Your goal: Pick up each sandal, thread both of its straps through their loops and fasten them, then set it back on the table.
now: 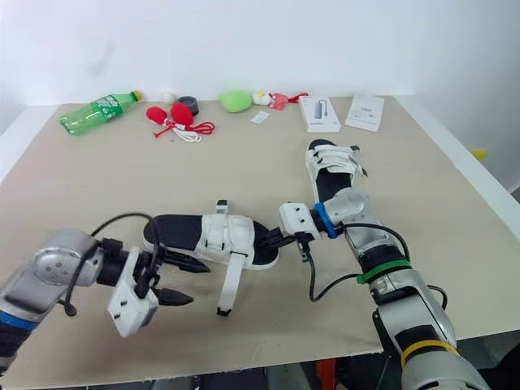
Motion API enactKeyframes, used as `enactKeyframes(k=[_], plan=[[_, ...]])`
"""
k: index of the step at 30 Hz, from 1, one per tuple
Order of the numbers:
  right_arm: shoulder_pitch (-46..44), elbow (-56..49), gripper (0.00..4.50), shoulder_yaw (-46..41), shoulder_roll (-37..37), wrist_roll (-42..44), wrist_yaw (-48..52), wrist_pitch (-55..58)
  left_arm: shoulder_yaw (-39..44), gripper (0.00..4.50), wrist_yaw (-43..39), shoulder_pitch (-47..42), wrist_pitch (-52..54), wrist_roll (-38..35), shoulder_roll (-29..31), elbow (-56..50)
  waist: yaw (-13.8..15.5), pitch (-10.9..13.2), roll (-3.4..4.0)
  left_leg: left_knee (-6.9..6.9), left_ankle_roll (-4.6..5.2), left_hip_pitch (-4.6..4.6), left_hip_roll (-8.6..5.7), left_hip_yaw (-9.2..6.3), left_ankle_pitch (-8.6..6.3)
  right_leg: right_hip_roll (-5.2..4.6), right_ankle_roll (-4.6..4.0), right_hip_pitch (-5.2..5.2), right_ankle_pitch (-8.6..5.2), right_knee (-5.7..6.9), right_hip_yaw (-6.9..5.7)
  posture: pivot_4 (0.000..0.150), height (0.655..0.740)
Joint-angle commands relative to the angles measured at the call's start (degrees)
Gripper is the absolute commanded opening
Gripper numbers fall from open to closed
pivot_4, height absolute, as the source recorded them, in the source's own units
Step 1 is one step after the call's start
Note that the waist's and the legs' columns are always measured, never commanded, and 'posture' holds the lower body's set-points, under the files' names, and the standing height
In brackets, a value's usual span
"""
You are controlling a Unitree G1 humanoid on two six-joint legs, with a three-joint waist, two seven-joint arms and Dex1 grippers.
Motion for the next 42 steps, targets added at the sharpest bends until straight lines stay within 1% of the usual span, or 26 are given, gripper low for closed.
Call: enactKeyframes(k=[1, 5, 13, 21, 22, 23, 25, 27, 28, 29, 30, 31, 32, 39, 41, 42], plan=[[1.59, 1.72, 0.0, 1.58, -1.0, -3.59, 0.39, 0.38, -1.74, 3.44, 4.32, -3.3, -6.3, 3.2, -2.93, 1.57, 0.06, -0.01, -0.02, 0.0, 0.03, -0.01, 0.01, 0.06, 0.02, 0.0, 0.0, -0.01, 0.0, 0.0, 0.01, 0.15, 0.74], [1.47, 1.48, 0.0, 1.55, -0.98, -3.59, 0.13, 0.62, -4.48, 3.44, 6.87, -6.58, -8.21, 6.16, -5.66, 3.91, 0.11, -0.02, 0.02, 0.01, 0.1, 0.0, 0.05, 0.24, 0.06, -0.02, 0.01, 0.03, 0.0, 0.0, 0.08, 0.15, 0.74], [2.88, -0.61, 0.0, 1.25, -1.92, -3.28, -0.13, 1.47, -9.57, 3.44, 8.86, -9.7, -8.75, 8.34, -6.85, 6.58, 0.19, -0.04, 0.05, 0.0, 0.16, 0.01, 0.05, 0.26, 0.05, 0.06, 0.15, 0.04, 0.08, 0.1, 0.13, 0.15, 0.74], [3.51, -1.61, 0.0, 1.1, -1.96, -3.44, -0.8, 2.36, -12.45, 3.44, 9.92, -11.5, -9.51, 9.97, -7.05, 7.97, 0.23, -0.06, 0.09, 0.01, 0.17, 0.0, 0.05, 0.26, 0.04, 0.06, 0.18, 0.06, 0.06, 0.1, 0.13, 0.15, 0.74], [3.5, -1.76, 0.0, 1.09, -1.89, -3.42, -0.87, 2.53, -12.68, 2.93, 10.04, -11.62, -9.53, 10.23, -7.02, 8.29, 0.23, -0.06, 0.09, 0.01, 0.18, 0.0, 0.05, 0.26, 0.04, 0.06, 0.19, 0.06, 0.06, 0.1, 0.13, 0.15, 0.74], [3.47, -1.82, 0.0, 1.08, -1.84, -3.4, -0.92, 2.64, -12.76, 2.93, 10.17, -11.74, -9.51, 10.3, -7.04, 8.52, 0.24, -0.06, 0.09, 0.01, 0.18, 0.0, 0.05, 0.26, 0.04, 0.06, 0.19, 0.06, 0.06, 0.1, 0.13, 0.15, 0.74], [3.37, -1.73, 0.0, 1.04, -1.85, -3.39, -0.97, 2.68, -12.87, 2.17, 10.61, -12.03, -9.18, 10.24, -7.13, 8.97, 0.24, -0.07, 0.09, 0.01, 0.18, 0.01, 0.05, 0.25, 0.04, 0.07, 0.19, 0.06, 0.07, 0.11, 0.13, 0.15, 0.74], [3.35, -1.72, 0.0, 1.04, -1.92, -3.45, -1.03, 2.7, -12.86, 1.73, 10.91, -12.14, -8.85, 10.1, -7.16, 9.44, 0.24, -0.07, 0.1, 0.01, 0.18, 0.01, 0.05, 0.25, 0.04, 0.08, 0.19, 0.06, 0.07, 0.11, 0.13, 0.15, 0.74], [3.35, -1.75, 0.0, 1.03, -1.95, -3.45, -1.03, 2.75, -12.76, 1.21, 11.15, -12.15, -8.68, 10.14, -7.17, 9.83, 0.24, -0.07, 0.1, 0.01, 0.18, 0.01, 0.05, 0.25, 0.04, 0.08, 0.19, 0.06, 0.07, 0.11, 0.13, 0.15, 0.74], [3.39, -1.83, 0.0, 1.02, -1.98, -3.44, -1.04, 2.81, -12.79, 0.99, 11.34, -12.13, -8.5, 9.92, -7.16, 10.28, 0.23, -0.07, 0.09, 0.02, 0.18, 0.01, 0.05, 0.25, 0.04, 0.08, 0.19, 0.06, 0.07, 0.11, 0.13, 0.15, 0.74], [3.46, -1.97, 0.0, 1.01, -2.03, -3.42, -1.05, 2.9, -12.72, 0.46, 11.59, -12.02, -8.11, 9.47, -7.23, 10.7, 0.24, -0.07, 0.1, 0.02, 0.18, 0.01, 0.05, 0.25, 0.04, 0.08, 0.19, 0.07, 0.07, 0.11, 0.13, 0.15, 0.74], [3.49, -2.07, 0.0, 1.0, -2.07, -3.39, -1.03, 2.97, -12.6, 0.09, 11.9, -11.96, -7.83, 9.25, -7.32, 11.06, 0.24, -0.07, 0.1, 0.02, 0.18, 0.01, 0.05, 0.25, 0.04, 0.08, 0.19, 0.07, 0.07, 0.11, 0.13, 0.15, 0.74], [3.51, -2.14, 0.0, 0.99, -2.11, -3.39, -1.03, 3.03, -12.57, 0.03, 12.1, -11.96, -7.54, 9.01, -7.36, 11.34, 0.24, -0.07, 0.1, 0.02, 0.18, 0.01, 0.05, 0.24, 0.04, 0.08, 0.19, 0.07, 0.07, 0.12, 0.13, 0.15, 0.74], [3.45, -2.3, 0.0, 1.01, -2.23, -3.5, -1.05, 3.24, -12.44, 0.03, 13.02, -12.28, -7.07, 8.42, -7.72, 12.58, 0.24, -0.07, 0.1, 0.02, 0.18, 0.01, 0.05, 0.24, 0.04, 0.08, 0.2, 0.06, 0.07, 0.12, 0.13, 0.15, 0.74], [3.38, -2.18, 0.0, 1.04, -2.23, -3.57, -1.05, 3.14, -11.72, 0.03, 12.45, -11.47, -2.42, 3.31, -8.12, 11.57, 0.24, -0.07, 0.1, 0.02, 0.18, 0.01, 0.05, 0.24, 0.04, 0.08, 0.2, 0.07, 0.07, 0.13, 0.13, 0.15, 0.74], [3.37, -2.16, 0.0, 1.03, -2.25, -3.57, -1.04, 3.14, -11.23, 0.03, 11.74, -10.95, 1.24, -0.64, -8.14, 10.43, 0.24, -0.07, 0.1, 0.02, 0.18, 0.01, 0.05, 0.25, 0.04, 0.08, 0.2, 0.07, 0.08, 0.13, 0.13, 0.15, 0.74]])
